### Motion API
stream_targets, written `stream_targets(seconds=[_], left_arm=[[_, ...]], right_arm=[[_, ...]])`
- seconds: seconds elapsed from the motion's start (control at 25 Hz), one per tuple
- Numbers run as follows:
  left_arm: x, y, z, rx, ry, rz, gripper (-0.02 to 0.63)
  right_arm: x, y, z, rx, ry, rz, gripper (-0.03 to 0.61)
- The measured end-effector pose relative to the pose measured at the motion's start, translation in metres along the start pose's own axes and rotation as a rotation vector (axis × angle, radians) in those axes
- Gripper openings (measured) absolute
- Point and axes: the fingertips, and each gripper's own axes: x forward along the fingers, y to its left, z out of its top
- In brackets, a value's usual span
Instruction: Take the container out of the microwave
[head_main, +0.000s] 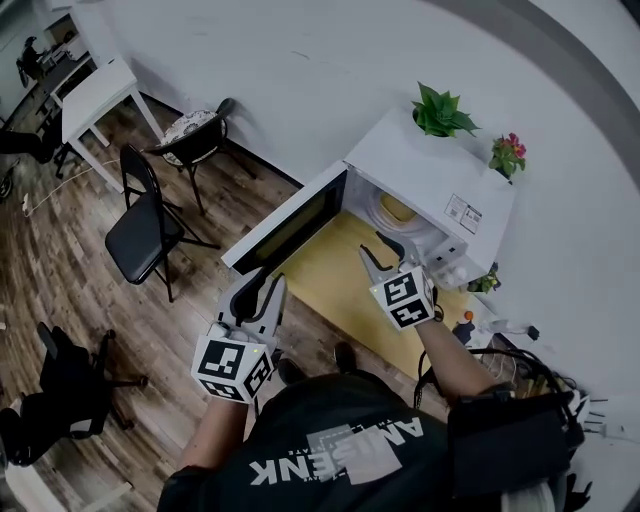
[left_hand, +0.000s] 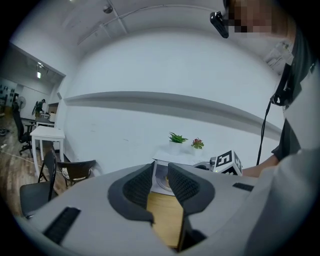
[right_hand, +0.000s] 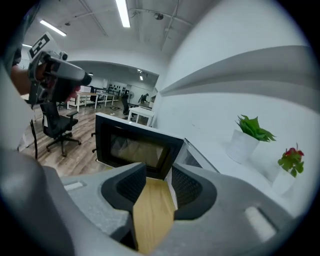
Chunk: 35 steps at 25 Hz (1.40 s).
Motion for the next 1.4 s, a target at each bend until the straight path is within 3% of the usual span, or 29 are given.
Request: stream_targets(seconds=[0.2, 0.68, 0.96, 1.4], left_arm=[[0.003, -0.005, -0.007, -0.032, 0.017, 0.065, 0.091], [0.012, -0.011, -0.008, -0.084, 0.024, 0.139, 0.091], [0.016, -0.013, -0.013, -0.058, 0.046, 0.175, 0.091], [0.016, -0.010, -0.024, -0.033, 0.094, 0.213, 0.091]], right_arm=[[0.033, -0.025, -0.040, -0.052, 0.074, -0.045, 0.146], [0.099, -0.081, -0.103, -0.021, 0.212, -0.127, 0.146], [0.121, -0.108, -0.139, -0.022, 0.286, -0.164, 0.146], [0.149, -0.121, -0.161, -0.130, 0.362, -0.158, 0.146]])
